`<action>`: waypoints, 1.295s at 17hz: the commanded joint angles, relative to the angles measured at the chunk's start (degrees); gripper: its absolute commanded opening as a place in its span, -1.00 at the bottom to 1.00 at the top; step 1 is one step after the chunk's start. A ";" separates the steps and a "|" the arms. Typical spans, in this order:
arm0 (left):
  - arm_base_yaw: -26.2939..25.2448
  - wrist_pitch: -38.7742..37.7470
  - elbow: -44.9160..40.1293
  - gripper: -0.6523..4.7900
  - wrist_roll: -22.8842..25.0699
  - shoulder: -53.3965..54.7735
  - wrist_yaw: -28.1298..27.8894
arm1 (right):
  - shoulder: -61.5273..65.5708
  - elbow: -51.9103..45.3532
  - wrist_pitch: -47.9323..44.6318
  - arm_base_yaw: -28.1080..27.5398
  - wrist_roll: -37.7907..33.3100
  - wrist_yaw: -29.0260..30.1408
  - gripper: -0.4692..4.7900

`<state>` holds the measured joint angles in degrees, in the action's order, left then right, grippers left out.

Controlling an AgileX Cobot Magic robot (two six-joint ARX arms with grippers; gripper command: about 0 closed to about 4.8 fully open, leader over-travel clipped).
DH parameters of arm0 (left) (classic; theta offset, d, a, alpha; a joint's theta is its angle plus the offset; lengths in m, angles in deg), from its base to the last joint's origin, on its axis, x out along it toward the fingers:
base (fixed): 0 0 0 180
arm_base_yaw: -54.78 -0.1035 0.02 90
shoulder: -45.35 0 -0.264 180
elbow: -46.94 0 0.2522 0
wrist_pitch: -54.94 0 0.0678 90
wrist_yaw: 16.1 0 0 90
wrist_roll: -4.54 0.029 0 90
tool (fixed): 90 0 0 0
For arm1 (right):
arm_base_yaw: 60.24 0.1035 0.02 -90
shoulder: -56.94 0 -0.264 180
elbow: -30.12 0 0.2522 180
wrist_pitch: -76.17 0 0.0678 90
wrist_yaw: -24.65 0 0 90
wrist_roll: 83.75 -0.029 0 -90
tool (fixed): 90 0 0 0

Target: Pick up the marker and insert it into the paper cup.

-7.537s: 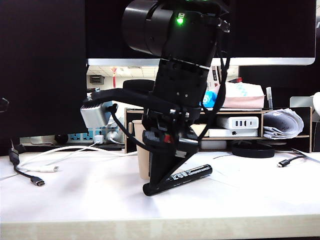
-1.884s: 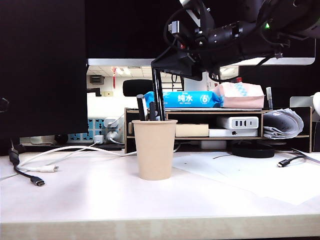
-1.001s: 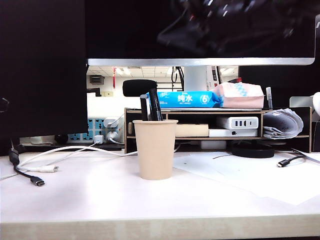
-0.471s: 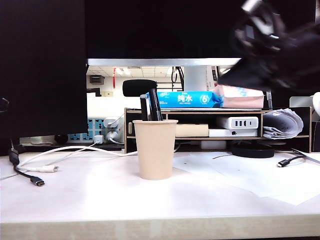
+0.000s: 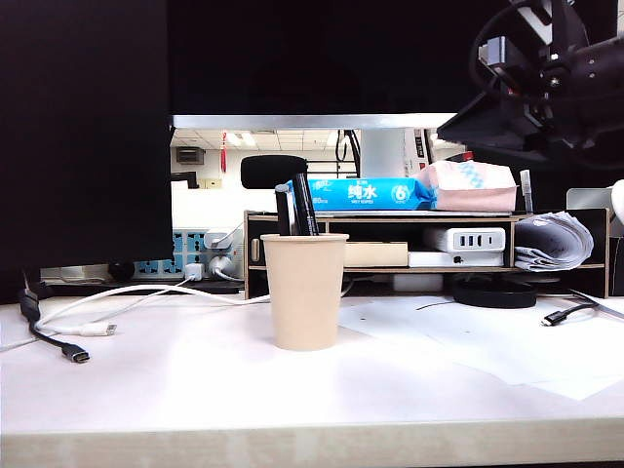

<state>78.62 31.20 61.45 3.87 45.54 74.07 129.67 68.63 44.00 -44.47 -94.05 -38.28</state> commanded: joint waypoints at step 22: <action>-20.04 -0.63 -0.20 -0.78 0.24 0.00 0.02 | -0.11 -19.04 -28.89 -15.54 -9.53 -7.32 -0.82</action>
<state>58.73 31.20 61.45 3.87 45.54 73.89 129.69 49.42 16.31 -60.10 -103.47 -44.75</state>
